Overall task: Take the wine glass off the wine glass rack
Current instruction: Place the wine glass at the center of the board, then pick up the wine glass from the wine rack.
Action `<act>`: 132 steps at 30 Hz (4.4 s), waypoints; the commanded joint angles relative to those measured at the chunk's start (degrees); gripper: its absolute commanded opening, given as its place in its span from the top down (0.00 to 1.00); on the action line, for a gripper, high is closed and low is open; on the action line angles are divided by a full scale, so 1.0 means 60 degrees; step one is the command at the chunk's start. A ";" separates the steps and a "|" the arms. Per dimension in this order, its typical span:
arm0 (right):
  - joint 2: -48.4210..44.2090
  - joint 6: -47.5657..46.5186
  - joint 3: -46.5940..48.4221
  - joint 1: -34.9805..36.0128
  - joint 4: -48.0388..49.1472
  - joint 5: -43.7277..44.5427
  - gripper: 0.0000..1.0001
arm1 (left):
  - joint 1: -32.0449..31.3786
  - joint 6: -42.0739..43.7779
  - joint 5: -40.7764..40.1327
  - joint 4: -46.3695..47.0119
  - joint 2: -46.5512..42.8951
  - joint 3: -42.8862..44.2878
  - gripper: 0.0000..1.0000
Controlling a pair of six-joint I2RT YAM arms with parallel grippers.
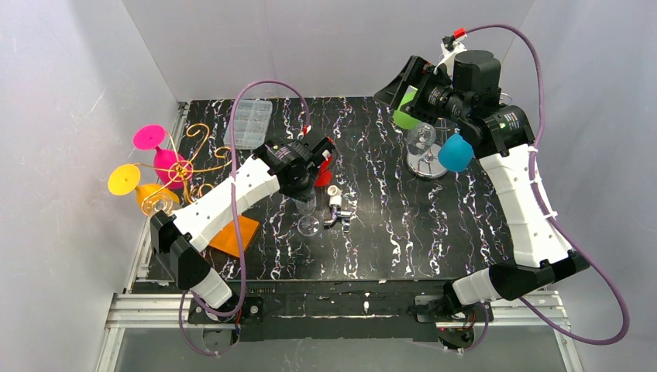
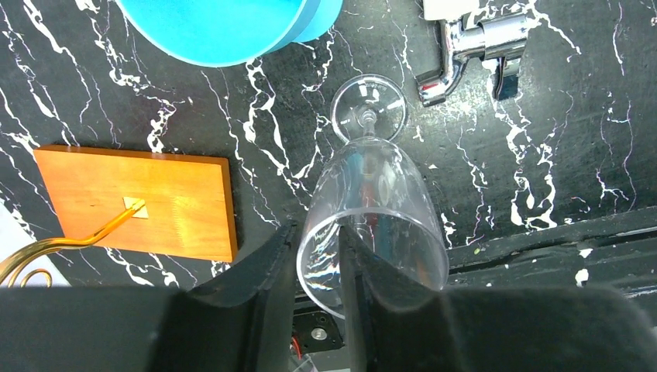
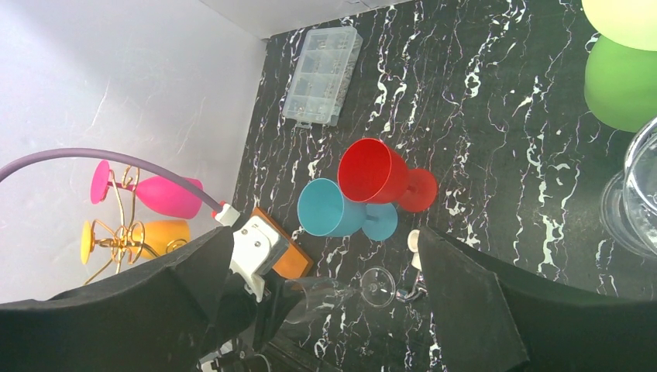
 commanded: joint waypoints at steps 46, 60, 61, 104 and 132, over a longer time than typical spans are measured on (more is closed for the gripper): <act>0.0856 -0.0820 0.1072 0.1395 -0.0562 0.0788 0.02 | 0.0057 0.0346 -0.1800 -0.1891 -0.1897 0.6319 0.02; 0.1087 -0.0965 0.0439 0.2171 -0.0421 0.0432 0.02 | 0.4255 0.0772 -0.2676 -0.2737 -0.2197 0.6470 0.02; 0.1109 -0.1021 0.0418 0.2230 -0.0525 0.0376 0.02 | 0.4892 0.0735 -0.2421 -0.2610 -0.2269 0.6338 0.02; 0.0686 -0.2182 -0.1995 0.2727 -0.0388 -0.0252 0.02 | 1.0543 0.0692 0.0650 -0.0746 -0.0776 0.4935 0.05; 0.0821 -0.2323 -0.2277 0.2760 -0.0198 -0.0219 0.02 | 1.0632 0.0841 0.1026 -0.0758 -0.0270 0.5028 0.21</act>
